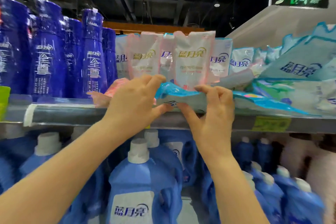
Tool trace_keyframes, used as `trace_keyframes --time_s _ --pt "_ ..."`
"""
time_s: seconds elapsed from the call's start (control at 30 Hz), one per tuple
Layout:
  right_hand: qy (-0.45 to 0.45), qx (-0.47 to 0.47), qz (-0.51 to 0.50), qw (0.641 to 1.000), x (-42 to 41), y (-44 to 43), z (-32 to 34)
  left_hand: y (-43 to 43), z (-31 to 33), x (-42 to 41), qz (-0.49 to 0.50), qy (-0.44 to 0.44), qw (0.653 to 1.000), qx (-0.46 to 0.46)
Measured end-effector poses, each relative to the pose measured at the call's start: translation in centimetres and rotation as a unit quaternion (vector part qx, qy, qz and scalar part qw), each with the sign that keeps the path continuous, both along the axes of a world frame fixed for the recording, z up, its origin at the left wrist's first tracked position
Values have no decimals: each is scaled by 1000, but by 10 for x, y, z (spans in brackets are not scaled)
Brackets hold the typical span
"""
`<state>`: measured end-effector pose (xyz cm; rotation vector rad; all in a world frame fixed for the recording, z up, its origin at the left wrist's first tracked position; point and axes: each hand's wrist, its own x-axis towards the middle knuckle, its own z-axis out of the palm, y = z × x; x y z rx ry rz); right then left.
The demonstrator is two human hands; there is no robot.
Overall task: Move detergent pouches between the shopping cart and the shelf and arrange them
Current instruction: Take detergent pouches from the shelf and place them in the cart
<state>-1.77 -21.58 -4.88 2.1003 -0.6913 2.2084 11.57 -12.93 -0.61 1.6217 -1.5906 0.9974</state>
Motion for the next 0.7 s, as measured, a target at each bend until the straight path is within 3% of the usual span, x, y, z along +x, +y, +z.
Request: trace_keyframes --time_s 0.17,0.3,0.47,0.7 --pt "-46 -29 -85 995 7 -16 -4 -14 5 3 104 -52 992 40" --pt "-98 -34 -67 992 11 -20 1 -23 6 8 104 -53 993 24" --pt "-109 -55 -122 985 23 -20 5 -35 5 11 104 -74 991 29" --pt "-109 -133 -118 978 31 -1 33 -27 26 18 71 11 989 128"
